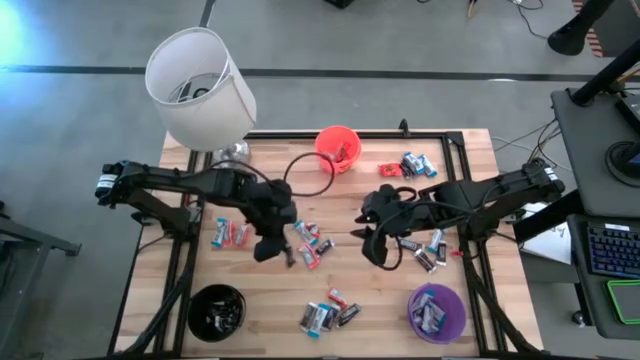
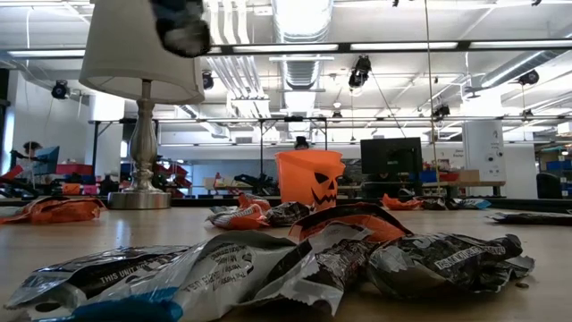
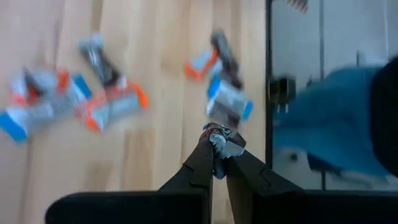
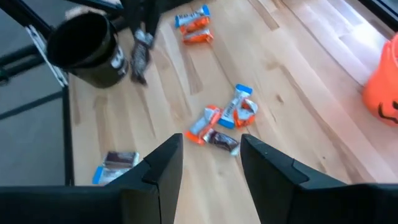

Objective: Organize candy in baskets
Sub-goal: Put the brown chocolate into the black bucket

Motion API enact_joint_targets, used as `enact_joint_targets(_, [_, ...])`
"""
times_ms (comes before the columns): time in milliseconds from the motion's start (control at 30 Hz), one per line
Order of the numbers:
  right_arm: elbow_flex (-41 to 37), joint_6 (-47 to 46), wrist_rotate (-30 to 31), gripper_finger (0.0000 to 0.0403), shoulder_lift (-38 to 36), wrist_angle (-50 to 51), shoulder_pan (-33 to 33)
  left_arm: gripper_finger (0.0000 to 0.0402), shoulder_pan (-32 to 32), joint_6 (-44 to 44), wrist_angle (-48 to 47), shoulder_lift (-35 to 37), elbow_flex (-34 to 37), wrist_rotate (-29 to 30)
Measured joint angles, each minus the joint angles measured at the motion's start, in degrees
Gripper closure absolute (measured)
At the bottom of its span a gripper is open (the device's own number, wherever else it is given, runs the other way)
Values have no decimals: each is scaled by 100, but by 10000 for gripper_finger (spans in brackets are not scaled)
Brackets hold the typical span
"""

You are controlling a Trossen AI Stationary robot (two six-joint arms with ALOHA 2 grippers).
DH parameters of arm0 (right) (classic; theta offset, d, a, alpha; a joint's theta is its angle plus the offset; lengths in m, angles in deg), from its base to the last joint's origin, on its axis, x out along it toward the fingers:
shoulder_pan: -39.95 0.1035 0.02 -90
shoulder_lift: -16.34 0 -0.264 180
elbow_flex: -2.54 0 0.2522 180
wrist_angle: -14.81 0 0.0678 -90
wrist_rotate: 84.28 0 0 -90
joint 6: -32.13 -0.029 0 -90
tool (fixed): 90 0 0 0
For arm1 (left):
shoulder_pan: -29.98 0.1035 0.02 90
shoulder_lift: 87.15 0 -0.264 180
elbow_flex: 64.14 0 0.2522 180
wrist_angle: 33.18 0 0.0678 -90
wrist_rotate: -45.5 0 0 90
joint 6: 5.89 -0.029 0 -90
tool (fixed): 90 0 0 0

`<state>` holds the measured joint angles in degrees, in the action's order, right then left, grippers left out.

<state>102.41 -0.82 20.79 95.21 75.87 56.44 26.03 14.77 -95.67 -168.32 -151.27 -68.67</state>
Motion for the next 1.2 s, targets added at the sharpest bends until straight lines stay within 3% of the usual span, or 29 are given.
enact_joint_targets(233, [0,-1,0,250,-2,361,0,398,-385,182,-912,49,0,-549])
enact_joint_targets(633, [-2,-2,0,250,-2,360,-2,398,-1705,1261,-1921,297,0,-548])
enact_joint_targets(933, [-9,68,2,250,-2,361,-2,398,-2634,2371,-1953,350,0,-372])
enact_joint_targets(1200, [-9,363,0,250,-2,361,-40,397,-2800,2812,-1797,350,0,-187])
